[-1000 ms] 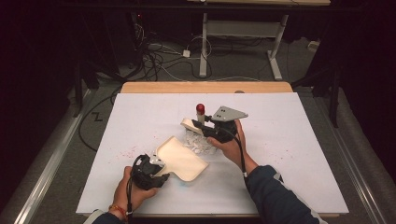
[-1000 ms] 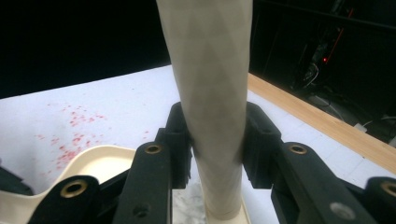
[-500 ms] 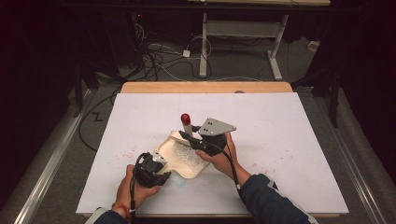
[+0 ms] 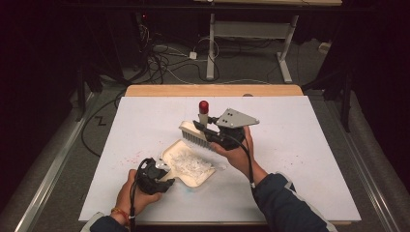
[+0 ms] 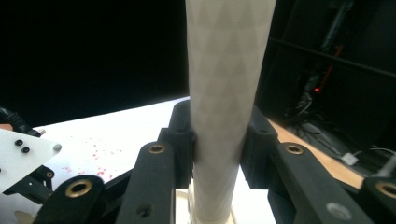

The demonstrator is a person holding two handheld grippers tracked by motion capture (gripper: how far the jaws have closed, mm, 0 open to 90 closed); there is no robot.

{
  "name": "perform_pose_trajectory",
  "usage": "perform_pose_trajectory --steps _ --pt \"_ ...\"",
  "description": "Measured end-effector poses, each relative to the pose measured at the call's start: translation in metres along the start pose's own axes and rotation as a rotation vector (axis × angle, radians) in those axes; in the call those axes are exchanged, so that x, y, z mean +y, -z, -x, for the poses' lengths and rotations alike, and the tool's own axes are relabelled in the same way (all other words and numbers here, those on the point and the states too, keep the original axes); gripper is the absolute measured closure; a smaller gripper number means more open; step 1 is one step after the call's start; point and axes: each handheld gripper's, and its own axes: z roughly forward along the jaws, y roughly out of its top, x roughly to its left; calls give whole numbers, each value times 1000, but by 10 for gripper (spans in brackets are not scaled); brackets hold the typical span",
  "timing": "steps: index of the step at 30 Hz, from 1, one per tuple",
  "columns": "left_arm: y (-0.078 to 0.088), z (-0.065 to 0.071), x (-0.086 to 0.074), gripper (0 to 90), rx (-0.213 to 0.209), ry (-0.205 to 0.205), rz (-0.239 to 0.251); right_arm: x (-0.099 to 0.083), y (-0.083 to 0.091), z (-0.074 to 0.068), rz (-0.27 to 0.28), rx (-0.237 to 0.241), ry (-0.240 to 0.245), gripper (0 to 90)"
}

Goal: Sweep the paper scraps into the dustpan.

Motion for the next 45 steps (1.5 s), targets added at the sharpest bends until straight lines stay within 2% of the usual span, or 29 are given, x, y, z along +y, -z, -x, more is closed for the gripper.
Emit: perform_pose_trajectory --steps 6,11,12,14,17,20,22,25,29,34,36,38,43,45 --pt "2 2 -4 635 -3 -6 -9 -1 36 4 -33 -39 1 708" --pt "3 4 -6 635 -3 1 -11 -16 68 4 -82 -94 6 707" --pt "4 5 -6 635 0 1 -13 -23 80 4 -99 -107 4 708" --pt "3 6 -6 635 2 4 -12 -26 86 3 -109 -113 6 708" --pt "3 6 -6 635 7 8 -11 -35 101 -3 -152 -142 48 708" --pt "3 7 -6 635 11 8 -12 -43 113 -7 -174 -145 33 708" --pt "3 8 -6 635 12 10 -14 -48 115 -13 -194 -128 24 708" --pt "3 7 -6 635 11 10 -13 -51 107 -23 -187 -94 1 707" --pt "3 7 -6 635 8 9 -12 -47 87 -39 -176 -65 30 707" --pt "3 6 -7 635 0 14 -6 -39 65 -44 -140 -15 10 707" --pt "3 5 -8 634 -3 13 -3 -35 61 -45 -117 26 -3 708" --pt "4 5 -8 635 -5 15 -1 -30 58 -47 -116 50 10 708" --pt "4 6 -9 635 -4 17 0 -22 61 -45 -104 28 47 707" --pt "5 6 -9 634 -4 15 -4 -18 62 -39 -98 16 40 707"
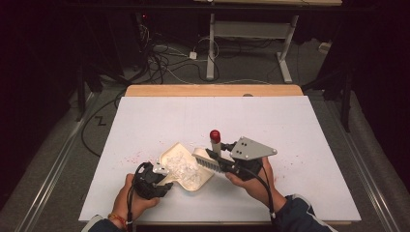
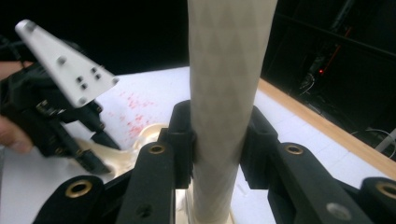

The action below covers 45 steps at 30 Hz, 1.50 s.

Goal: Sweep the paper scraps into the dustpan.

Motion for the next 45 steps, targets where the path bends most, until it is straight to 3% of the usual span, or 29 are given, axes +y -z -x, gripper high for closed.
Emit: perform_pose_trajectory --steps 8,10,16,22,26,29,35,41,45 --pt "0 -2 0 634 -9 2 -1 17 -7 36 38 -80 -10 707" --pt "0 -2 0 634 -9 1 -1 21 -16 48 23 -91 -19 707" --pt "-1 -4 -1 634 -15 4 5 21 -45 81 16 -188 -21 707" --pt "1 -11 -2 634 -13 17 2 7 -81 94 -45 -219 -33 707" --pt "3 -15 -4 634 -15 27 6 -3 -96 90 -84 -227 -39 707" --pt "4 -18 -5 634 -16 37 7 -7 -99 79 -63 -196 -63 707" --pt "4 -21 -6 634 -16 45 4 -8 -102 44 -44 -110 -12 701" --pt "3 -21 -5 634 -15 46 2 -4 -94 9 -50 2 47 698" --pt "3 -20 -5 634 -12 41 -3 0 -84 -2 -47 62 55 705"
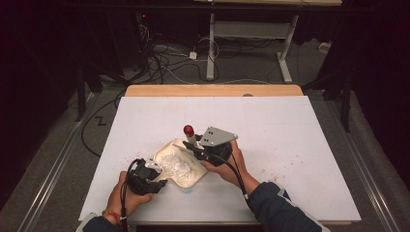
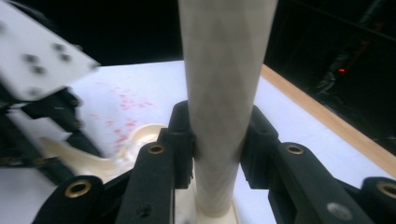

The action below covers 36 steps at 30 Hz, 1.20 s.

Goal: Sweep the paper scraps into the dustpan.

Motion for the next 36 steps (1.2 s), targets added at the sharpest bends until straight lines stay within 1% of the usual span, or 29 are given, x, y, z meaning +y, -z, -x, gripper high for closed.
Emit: perform_pose_trajectory --steps 3,4,8,10,12,14,16,18,19,21,22,25,28,30,31,32,34,36 --pt "0 0 0 634 0 -2 1 5 11 -2 20 14 8 707" --pt "0 0 0 634 1 -6 -2 7 16 -2 34 27 -2 707" --pt "0 1 0 634 3 -9 -7 17 37 3 91 0 1 707" --pt "0 2 0 634 4 -8 -6 19 44 7 104 -1 -4 707" --pt "1 4 0 634 8 -31 -19 20 53 12 109 -16 -16 706" --pt "1 8 0 634 6 -37 -23 17 63 16 111 -45 -21 706" --pt "1 9 0 634 4 -38 -24 12 72 20 107 -74 -30 706" --pt "1 8 0 634 2 -37 -25 6 76 24 102 -90 -43 706" --pt "1 8 0 634 3 -33 -23 4 76 26 91 -104 -51 706" --pt "1 9 0 634 1 -31 -28 -2 75 29 69 -148 -41 706" --pt "2 9 0 634 1 -32 -31 -5 73 30 59 -169 -45 706" --pt "2 10 0 634 2 -34 -35 -15 60 33 33 -194 -55 706" --pt "3 13 1 635 12 -49 -46 -23 45 31 0 -215 -41 707" --pt "3 14 1 635 7 -48 -49 -24 40 29 12 -194 -62 707" --pt "3 14 1 635 7 -54 -56 -23 38 26 12 -187 -56 707" --pt "4 15 0 635 5 -50 -53 -21 36 23 6 -180 -49 706" --pt "5 15 -1 634 5 -47 -44 -20 33 16 5 -144 -57 704" --pt "5 15 -2 634 4 -41 -41 -17 32 5 4 -117 -53 704"
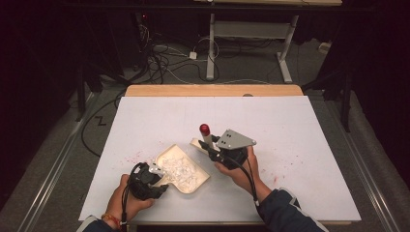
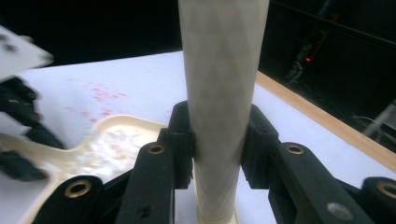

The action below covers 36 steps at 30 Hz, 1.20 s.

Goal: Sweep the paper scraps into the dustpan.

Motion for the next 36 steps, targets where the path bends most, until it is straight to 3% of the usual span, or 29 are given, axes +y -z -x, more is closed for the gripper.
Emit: perform_pose_trajectory --steps 5,8,11,16,18,20,27,29,33,36 --pt "1 0 -1 634 -3 10 5 9 4 -21 39 107 -29 707" --pt "2 -1 -2 634 -2 11 6 17 8 -29 57 111 -4 707" --pt "2 -2 -3 634 -6 14 5 26 14 -28 84 122 -8 707" --pt "2 -4 -5 634 -2 20 14 40 24 -19 113 54 37 706" --pt "2 -4 -5 634 -4 22 13 43 26 -12 133 5 43 707" --pt "2 -5 -5 634 -7 25 10 45 25 -5 136 -12 42 706" --pt "1 -10 -6 634 -11 52 21 33 -4 16 123 -21 60 706" --pt "0 -12 -6 634 -20 53 16 28 -15 20 106 -14 28 706" --pt "0 -14 -7 634 -17 59 23 22 -35 20 69 -26 43 706" --pt "1 -15 -7 634 -18 55 23 18 -45 16 43 2 47 707"
